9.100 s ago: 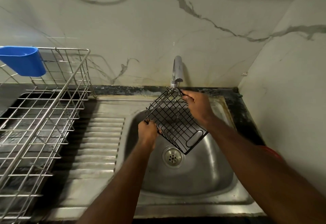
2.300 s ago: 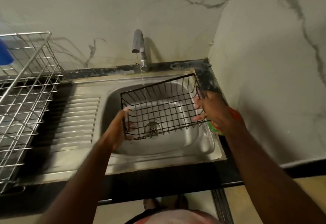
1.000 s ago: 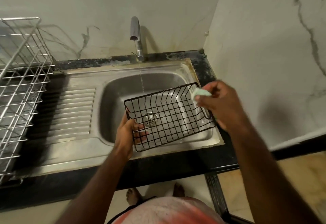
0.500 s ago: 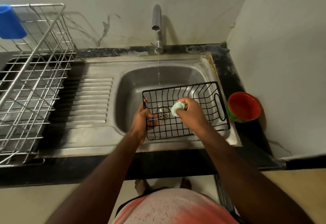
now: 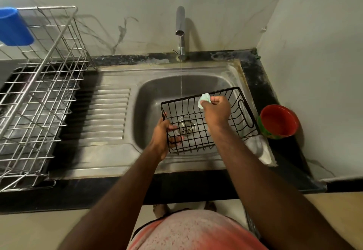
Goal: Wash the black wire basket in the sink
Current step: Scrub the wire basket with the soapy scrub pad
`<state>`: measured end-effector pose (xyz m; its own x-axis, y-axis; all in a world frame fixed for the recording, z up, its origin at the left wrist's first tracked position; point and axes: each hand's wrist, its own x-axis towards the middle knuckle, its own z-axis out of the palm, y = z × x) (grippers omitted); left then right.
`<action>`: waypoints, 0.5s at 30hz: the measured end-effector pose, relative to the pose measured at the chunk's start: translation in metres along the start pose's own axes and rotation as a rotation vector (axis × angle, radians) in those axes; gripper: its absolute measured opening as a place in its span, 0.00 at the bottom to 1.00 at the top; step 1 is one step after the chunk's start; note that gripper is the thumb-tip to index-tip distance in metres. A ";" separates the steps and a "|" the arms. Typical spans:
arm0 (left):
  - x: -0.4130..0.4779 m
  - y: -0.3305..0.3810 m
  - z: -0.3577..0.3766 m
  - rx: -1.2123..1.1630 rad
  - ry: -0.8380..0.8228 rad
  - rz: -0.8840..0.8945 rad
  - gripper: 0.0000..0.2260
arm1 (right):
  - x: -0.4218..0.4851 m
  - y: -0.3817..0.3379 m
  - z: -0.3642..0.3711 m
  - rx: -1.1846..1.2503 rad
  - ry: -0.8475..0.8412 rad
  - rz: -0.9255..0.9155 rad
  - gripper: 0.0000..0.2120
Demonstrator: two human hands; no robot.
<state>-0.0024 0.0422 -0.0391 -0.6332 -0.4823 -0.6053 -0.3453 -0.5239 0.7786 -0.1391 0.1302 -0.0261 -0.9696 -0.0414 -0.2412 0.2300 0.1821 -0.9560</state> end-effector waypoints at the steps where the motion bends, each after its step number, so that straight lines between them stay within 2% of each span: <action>1: 0.000 0.000 -0.001 -0.016 -0.002 -0.003 0.25 | -0.001 -0.001 0.005 0.008 -0.002 0.003 0.12; 4: -0.001 0.004 -0.001 -0.054 -0.035 -0.028 0.08 | -0.013 -0.006 0.021 -0.003 -0.126 -0.025 0.11; 5: -0.001 0.005 0.000 -0.052 -0.057 -0.031 0.07 | -0.019 -0.007 0.029 -0.043 -0.192 -0.056 0.10; 7: -0.001 0.006 0.002 0.010 -0.087 0.009 0.16 | -0.032 -0.010 0.042 -0.134 -0.294 -0.121 0.09; 9: 0.003 0.005 0.004 0.071 -0.118 0.059 0.23 | -0.038 -0.014 0.049 -0.182 -0.321 -0.158 0.08; 12: 0.004 0.007 0.002 0.098 -0.112 0.088 0.26 | -0.030 -0.019 0.040 -0.204 -0.257 -0.163 0.08; 15: 0.005 0.010 0.003 0.095 -0.104 0.088 0.27 | -0.019 -0.018 0.025 -0.162 -0.116 -0.099 0.08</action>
<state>-0.0114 0.0361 -0.0338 -0.7305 -0.4458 -0.5173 -0.3459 -0.4115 0.8432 -0.1229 0.1032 -0.0082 -0.9684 -0.1783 -0.1745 0.1091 0.3263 -0.9390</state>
